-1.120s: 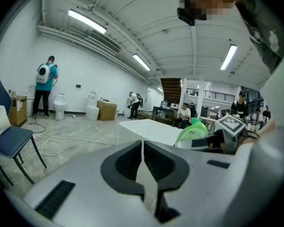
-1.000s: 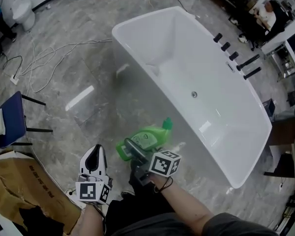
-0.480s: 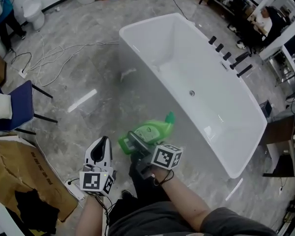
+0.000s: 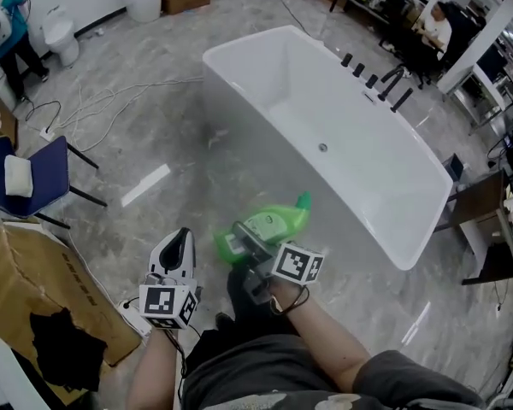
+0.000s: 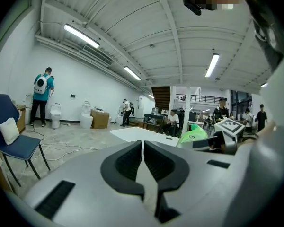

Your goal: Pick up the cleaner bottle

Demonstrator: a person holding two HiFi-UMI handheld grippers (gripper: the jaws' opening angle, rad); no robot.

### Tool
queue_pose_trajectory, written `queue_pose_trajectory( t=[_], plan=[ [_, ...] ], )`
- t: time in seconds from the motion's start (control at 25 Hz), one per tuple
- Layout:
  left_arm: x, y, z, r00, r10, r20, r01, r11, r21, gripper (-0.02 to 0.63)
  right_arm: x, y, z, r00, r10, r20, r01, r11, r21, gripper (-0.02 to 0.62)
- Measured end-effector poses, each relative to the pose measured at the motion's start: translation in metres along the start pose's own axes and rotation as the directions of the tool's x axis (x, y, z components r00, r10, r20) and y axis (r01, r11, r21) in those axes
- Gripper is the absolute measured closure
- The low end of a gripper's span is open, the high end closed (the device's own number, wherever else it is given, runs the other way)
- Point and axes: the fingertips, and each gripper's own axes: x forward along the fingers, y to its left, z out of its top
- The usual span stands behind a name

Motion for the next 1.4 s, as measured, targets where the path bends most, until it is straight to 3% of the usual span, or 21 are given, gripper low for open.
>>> queue_pose_trajectory(
  t=[0.28, 0.56, 0.8, 1.4],
  plan=[
    [-0.05, -0.033, 0.003, 0.996, -0.089, -0.011, 0.089, 0.996, 0.031, 0.581, -0.061, 0.028, -0.024, 0.998, -0.048, 0.03, 0.047, 0.999, 0.019, 0.394],
    [-0.078, -0.059, -0.005, 0.994, -0.097, -0.041, 0.097, 0.995, -0.007, 0.581, -0.108, 0.048, -0.027, 0.996, -0.056, 0.063, 0.055, 0.998, 0.017, 0.394],
    [-0.101, -0.087, -0.006, 0.994, -0.104, -0.028, 0.101, 0.991, -0.088, 0.581, -0.142, 0.059, -0.036, 0.998, -0.029, 0.051, 0.028, 1.0, 0.009, 0.394],
    [-0.167, -0.2, -0.022, 0.997, -0.08, -0.015, 0.079, 0.996, -0.027, 0.581, -0.274, 0.06, -0.078, 0.999, 0.017, 0.032, -0.018, 0.999, 0.039, 0.394]
  ],
)
